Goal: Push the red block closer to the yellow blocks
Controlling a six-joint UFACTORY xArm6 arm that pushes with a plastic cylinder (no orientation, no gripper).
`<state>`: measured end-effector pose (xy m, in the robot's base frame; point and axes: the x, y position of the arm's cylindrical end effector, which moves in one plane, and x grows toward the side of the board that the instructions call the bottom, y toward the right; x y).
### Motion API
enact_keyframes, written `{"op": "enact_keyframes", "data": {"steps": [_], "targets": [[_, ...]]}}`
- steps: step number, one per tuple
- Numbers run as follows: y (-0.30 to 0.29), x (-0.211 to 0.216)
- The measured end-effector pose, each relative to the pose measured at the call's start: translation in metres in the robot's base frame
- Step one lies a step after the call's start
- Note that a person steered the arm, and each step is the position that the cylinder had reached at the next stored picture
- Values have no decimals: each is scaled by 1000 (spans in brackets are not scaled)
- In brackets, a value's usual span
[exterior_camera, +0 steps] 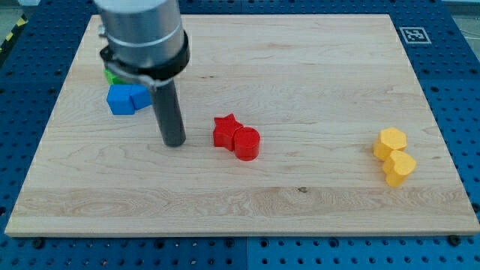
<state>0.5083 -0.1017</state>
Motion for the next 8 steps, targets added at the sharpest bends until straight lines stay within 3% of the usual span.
{"op": "enact_keyframes", "data": {"steps": [2,3,4,6,7,8], "targets": [[20,6],[-14,-20],[-6,-42],[63,12],[51,11],[20,-28]]}}
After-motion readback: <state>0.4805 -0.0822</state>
